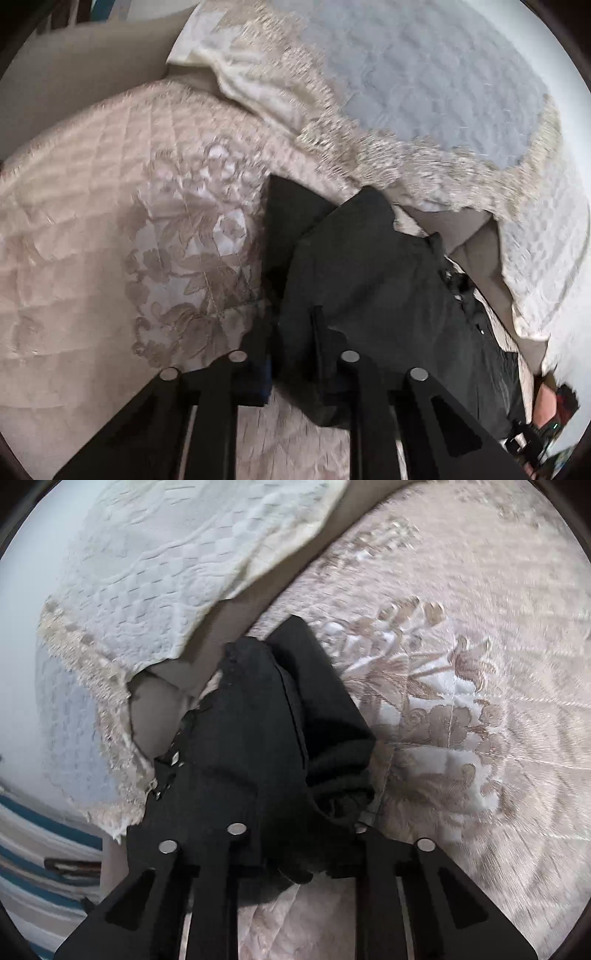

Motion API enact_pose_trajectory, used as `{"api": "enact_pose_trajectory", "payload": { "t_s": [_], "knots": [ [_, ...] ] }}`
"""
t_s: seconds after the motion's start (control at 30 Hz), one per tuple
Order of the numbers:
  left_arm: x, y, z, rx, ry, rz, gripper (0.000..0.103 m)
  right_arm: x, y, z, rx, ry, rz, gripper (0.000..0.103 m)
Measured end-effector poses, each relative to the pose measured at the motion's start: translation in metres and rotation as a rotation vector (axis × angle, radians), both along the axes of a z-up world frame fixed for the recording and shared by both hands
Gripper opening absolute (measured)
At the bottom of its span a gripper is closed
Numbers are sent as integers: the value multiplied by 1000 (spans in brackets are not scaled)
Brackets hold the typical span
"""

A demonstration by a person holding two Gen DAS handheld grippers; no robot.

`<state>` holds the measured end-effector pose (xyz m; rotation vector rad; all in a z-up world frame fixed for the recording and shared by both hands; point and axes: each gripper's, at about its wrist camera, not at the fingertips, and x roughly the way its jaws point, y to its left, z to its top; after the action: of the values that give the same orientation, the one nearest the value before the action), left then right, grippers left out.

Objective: Fold large clothes

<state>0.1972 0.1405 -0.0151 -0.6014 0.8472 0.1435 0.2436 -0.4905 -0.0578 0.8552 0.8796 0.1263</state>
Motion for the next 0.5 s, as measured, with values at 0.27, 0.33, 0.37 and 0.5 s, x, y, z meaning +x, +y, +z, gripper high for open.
{"api": "enact_pose_trajectory", "payload": {
  "t_s": [0.27,0.33,0.37,0.5],
  "knots": [
    [-91,-2,39,11,-56,-54,10,-75,-3,35,-19,0,33,17],
    [-117,-2,38,13,-47,-54,8,-98,-6,34,-17,21,32,17],
    [-133,-2,36,16,-36,-53,8,-111,-8,33,-18,35,30,17],
    [-180,-2,23,14,7,-45,3,-155,-19,26,-15,73,4,17]
  ]
}}
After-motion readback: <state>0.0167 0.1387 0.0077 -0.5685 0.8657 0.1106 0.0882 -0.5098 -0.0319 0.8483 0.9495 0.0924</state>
